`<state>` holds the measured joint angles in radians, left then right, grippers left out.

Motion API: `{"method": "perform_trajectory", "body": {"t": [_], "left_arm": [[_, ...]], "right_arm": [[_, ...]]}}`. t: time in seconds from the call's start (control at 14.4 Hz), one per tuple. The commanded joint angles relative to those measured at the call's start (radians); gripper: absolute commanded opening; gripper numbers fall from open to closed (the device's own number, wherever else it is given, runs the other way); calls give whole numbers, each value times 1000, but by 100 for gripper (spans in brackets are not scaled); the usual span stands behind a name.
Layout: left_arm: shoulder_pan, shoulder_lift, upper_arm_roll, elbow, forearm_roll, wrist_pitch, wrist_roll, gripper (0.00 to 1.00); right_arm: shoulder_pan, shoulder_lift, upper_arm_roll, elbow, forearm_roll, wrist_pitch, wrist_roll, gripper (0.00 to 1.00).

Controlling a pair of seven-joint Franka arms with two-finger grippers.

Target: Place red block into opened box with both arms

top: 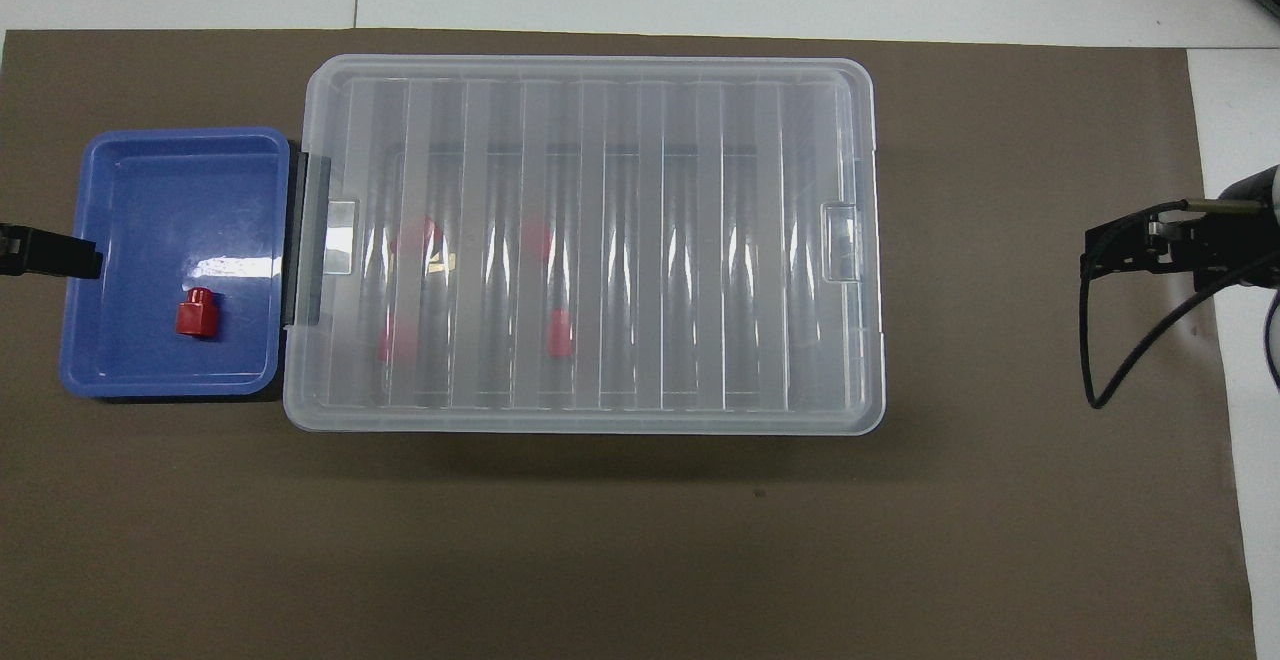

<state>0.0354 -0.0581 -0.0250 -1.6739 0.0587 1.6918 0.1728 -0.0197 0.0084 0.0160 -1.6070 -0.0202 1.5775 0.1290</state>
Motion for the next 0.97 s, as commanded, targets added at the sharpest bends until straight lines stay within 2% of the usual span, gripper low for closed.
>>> {"method": "perform_trajectory", "body": {"t": [0.0,0.42,0.7,0.9], "left_arm": [[4,-15,-3,-12,4,-11,-10,100],[4,-15,-1,-10,4,-11,-10,100],[4,-15,-3,-12,4,-11,-10,100],[4,-15,-3,-12,4,-11,-10,100]], "right_arm": [[-8,-24,4,-27,14,6,-2,100],[-3,-24,4,-31,14,38,6,99],[26,-21,4,-105,14,176,70,97],[99,4,4,-116,14,241,147,96]]}}
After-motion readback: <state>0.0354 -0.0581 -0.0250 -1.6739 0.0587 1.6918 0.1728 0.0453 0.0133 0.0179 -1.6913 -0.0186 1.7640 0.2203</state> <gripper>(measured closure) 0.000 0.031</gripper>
